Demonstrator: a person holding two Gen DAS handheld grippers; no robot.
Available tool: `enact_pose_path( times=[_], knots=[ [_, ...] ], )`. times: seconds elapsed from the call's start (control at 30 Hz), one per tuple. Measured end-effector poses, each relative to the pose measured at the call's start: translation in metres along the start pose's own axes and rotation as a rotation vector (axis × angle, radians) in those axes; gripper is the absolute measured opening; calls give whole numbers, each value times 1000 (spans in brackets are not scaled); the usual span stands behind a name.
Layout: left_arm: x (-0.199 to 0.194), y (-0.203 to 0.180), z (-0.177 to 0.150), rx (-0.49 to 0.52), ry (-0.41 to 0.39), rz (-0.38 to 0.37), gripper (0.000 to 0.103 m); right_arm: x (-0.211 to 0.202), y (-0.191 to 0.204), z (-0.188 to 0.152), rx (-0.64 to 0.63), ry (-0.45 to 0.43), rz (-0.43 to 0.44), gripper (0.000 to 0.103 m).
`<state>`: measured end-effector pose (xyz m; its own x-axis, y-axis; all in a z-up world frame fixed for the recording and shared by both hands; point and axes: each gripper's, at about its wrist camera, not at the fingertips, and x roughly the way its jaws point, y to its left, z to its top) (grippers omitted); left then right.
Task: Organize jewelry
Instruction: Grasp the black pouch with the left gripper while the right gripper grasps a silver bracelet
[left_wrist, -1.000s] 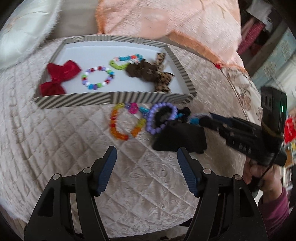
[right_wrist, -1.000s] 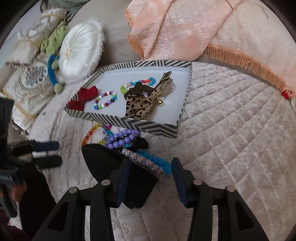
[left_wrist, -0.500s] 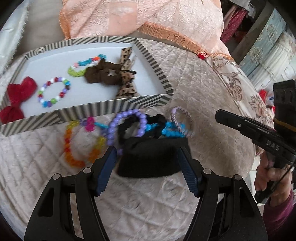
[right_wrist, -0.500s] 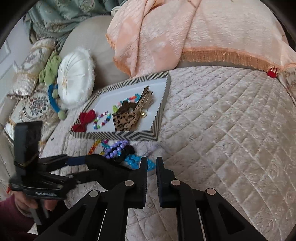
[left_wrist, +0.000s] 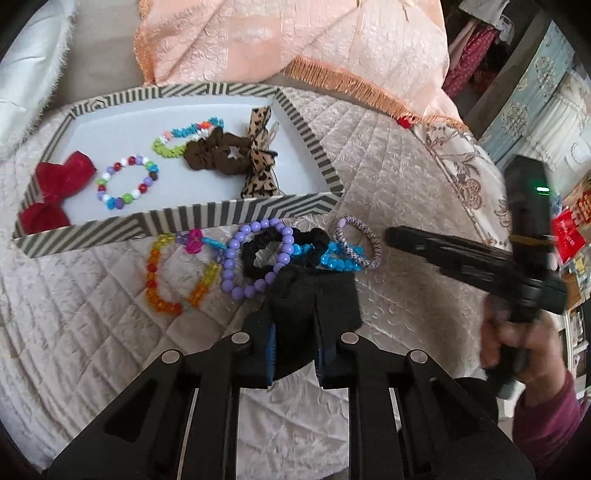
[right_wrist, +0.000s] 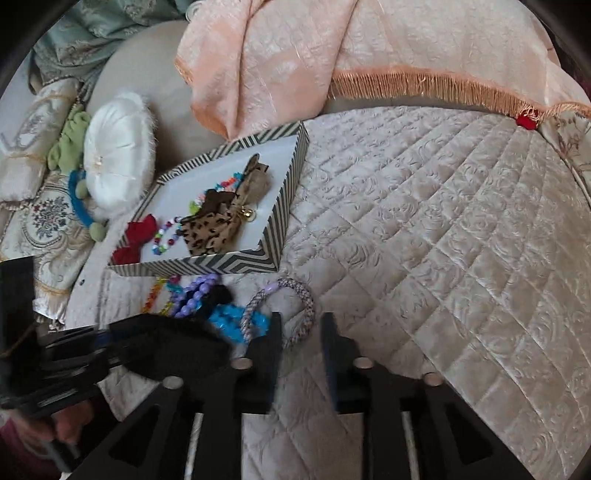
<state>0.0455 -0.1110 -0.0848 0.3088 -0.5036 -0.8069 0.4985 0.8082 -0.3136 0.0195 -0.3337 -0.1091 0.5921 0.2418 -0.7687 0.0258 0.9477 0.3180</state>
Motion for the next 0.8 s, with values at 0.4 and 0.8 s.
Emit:
enact_pose_path(
  times=[0.4, 0.8],
  knots=[
    [-53, 30, -6, -54, -74, 20, 15, 17, 3, 0, -39, 9, -86, 7],
    [-79, 47, -3, -69, -128, 103, 15, -46, 45, 4, -103, -91, -16, 7]
  ],
)
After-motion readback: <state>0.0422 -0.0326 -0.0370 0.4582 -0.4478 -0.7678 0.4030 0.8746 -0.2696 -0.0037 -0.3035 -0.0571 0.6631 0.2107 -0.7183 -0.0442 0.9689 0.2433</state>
